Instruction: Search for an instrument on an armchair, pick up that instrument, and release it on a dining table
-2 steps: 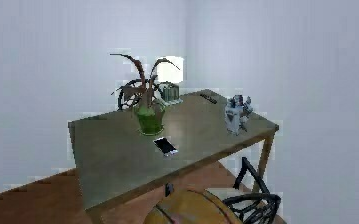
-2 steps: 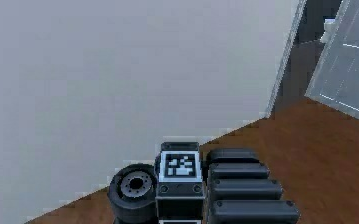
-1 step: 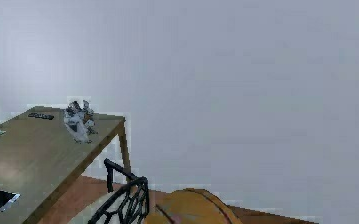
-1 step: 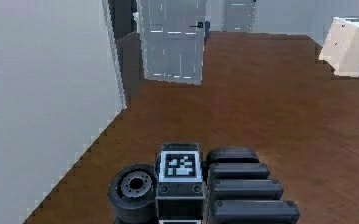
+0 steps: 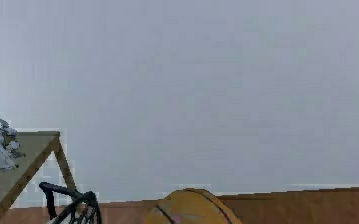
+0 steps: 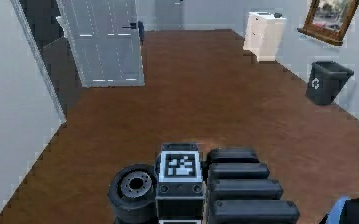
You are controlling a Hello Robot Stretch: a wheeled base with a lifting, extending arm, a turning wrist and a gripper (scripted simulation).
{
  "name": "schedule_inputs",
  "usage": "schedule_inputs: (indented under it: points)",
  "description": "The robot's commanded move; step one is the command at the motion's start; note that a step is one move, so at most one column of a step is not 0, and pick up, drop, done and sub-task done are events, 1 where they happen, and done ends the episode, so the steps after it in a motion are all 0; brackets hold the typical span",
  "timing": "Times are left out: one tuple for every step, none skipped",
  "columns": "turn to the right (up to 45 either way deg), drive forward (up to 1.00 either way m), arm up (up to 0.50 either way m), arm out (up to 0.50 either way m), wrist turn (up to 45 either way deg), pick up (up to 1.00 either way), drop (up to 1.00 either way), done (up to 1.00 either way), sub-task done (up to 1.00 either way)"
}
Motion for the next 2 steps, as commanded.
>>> schedule_inputs:
  points:
    - [-45.0,0.0,0.0,0.0,0.0,0.0,0.0,0.0,0.0]
    - [-21.0,0.0,0.0,0.0,0.0,0.0,0.0,0.0,0.0]
